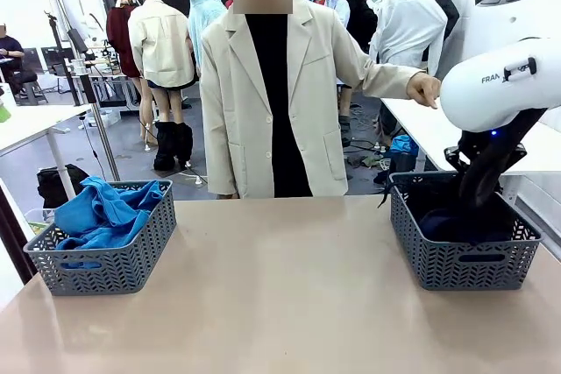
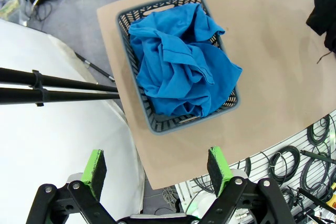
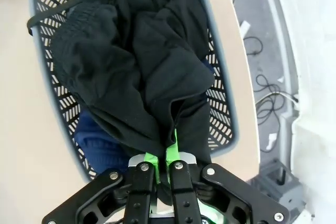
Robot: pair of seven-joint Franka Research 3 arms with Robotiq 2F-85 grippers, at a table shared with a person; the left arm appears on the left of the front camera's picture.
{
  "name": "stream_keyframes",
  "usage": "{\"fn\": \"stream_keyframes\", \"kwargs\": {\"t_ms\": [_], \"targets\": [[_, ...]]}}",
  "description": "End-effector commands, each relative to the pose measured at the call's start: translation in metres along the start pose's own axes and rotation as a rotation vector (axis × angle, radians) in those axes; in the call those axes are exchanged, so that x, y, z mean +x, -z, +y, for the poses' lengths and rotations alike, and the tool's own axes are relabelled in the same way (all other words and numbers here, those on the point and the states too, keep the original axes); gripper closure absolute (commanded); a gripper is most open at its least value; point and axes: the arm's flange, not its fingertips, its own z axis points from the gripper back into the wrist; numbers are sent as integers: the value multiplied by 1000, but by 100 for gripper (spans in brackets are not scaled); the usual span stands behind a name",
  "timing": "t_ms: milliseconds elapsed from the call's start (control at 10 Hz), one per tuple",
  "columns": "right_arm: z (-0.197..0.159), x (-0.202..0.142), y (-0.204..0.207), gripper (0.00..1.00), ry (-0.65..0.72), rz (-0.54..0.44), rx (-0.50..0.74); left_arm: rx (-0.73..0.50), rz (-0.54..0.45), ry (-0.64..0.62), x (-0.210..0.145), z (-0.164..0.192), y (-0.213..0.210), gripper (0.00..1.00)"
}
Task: Sort the tops and bottoms.
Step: Sort the clothes according to human instructions.
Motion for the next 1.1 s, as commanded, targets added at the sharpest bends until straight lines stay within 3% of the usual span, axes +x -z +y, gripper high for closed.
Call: {"fn": "stream_keyframes", "kwargs": {"t_ms": [0,200,700,1000], "targets": [[-2,2,-1,100,-9,11,12,1,-6,-13,1,0,-1,0],[0,1,-1,97,0,-2,1,1,-6,-13,1,0,-1,0],[19,36,-55,0,-76,44,4,1,-6,-13,1,0,-1,0],[22,48,-91,0,-84,-40,73,1,-6,-13,1,0,-1,0]]}}
